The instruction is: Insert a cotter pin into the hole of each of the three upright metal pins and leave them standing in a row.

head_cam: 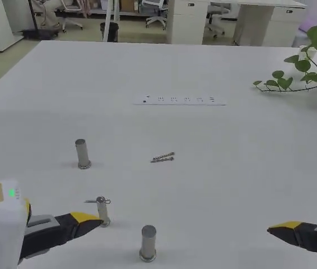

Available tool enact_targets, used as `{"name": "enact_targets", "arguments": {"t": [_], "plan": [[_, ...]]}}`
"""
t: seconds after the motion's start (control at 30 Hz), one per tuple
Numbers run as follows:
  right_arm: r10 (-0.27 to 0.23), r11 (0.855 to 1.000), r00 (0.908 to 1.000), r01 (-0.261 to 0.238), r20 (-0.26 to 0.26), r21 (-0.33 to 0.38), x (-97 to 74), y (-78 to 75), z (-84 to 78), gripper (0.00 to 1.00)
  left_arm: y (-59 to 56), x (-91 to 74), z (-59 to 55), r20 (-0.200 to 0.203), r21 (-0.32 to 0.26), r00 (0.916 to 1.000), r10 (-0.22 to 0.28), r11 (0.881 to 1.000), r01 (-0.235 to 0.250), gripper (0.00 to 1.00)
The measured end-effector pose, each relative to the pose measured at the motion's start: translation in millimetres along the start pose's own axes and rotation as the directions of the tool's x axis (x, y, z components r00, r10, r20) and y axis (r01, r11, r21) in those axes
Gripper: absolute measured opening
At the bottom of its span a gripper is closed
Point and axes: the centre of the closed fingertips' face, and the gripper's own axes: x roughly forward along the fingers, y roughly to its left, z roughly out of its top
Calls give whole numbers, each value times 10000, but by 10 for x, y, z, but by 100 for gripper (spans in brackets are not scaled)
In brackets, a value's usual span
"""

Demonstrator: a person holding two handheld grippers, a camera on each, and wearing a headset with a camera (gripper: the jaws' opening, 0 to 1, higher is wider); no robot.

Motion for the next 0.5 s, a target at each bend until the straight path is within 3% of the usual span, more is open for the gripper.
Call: {"name": "enact_targets", "arguments": {"t": [0.17,0.33,0.5], "plan": [[29,10000,9999,-30,-96,-22,28,-6,30,84,-43,-25,-57,-85,-62,9999,-102,9999,101,90],[150,9997,9995,-155,-266,-170,51,52,62,84,-13,-114,35,690,-653,9976,74,9979,-29,92],[175,9993,9989,-189,-445,-322,64,47,87,84,-62,-193,66,907,-722,9959,29,9974,37,99]]}}
